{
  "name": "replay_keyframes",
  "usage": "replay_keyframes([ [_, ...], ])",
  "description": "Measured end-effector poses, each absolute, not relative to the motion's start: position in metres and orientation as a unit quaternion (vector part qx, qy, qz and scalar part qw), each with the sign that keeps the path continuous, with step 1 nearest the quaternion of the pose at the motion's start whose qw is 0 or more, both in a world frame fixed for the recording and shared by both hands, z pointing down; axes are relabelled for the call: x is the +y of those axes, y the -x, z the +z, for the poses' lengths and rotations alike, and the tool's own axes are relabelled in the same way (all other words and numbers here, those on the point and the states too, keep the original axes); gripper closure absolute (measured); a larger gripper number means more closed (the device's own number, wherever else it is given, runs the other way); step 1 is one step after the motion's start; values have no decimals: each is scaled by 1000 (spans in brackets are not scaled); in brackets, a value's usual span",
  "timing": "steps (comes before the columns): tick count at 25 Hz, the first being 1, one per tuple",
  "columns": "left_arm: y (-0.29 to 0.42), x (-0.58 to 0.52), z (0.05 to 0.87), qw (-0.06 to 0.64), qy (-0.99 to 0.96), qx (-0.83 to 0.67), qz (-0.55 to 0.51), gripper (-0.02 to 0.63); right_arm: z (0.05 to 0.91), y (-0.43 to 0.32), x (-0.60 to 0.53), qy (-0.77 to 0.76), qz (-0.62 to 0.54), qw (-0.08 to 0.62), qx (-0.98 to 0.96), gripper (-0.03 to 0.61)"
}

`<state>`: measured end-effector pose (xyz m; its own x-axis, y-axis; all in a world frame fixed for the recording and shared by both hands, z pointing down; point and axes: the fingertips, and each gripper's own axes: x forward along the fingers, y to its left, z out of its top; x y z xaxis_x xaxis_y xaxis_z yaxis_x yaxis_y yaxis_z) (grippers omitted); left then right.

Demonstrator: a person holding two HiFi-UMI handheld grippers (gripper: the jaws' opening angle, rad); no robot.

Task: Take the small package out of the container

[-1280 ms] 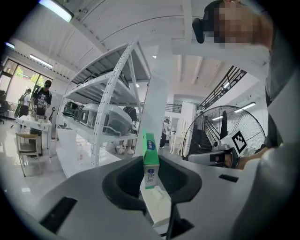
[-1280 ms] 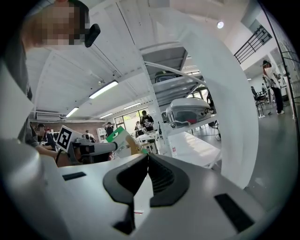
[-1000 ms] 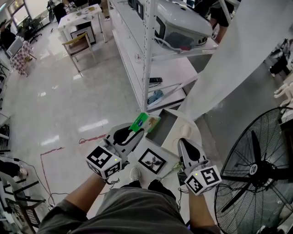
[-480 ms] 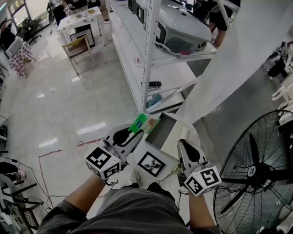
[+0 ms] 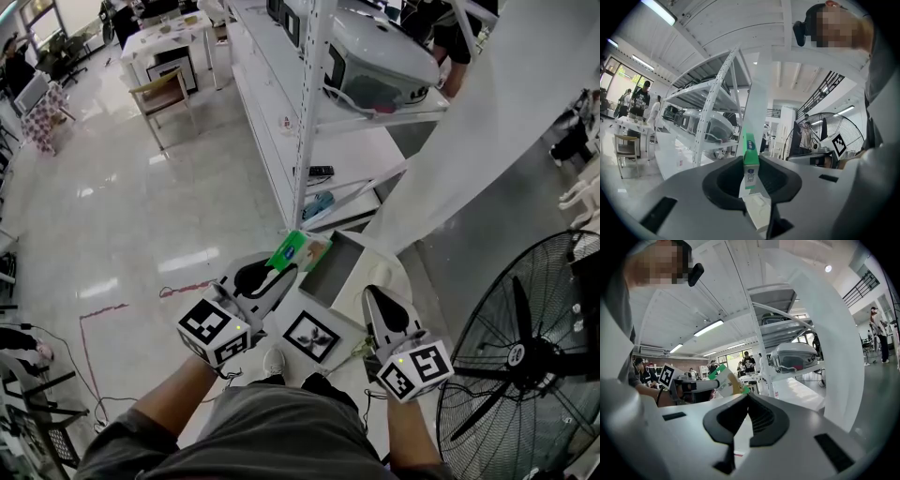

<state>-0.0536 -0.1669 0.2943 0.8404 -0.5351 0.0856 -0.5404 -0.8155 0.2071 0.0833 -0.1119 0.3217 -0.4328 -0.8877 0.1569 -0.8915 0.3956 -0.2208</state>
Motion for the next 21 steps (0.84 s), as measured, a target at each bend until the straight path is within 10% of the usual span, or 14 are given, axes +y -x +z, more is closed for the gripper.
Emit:
replay_keyframes([
  [21,40,-175,313,120,-950,-288,21,509,334,-96,-124,-524,148,9,-839,557],
])
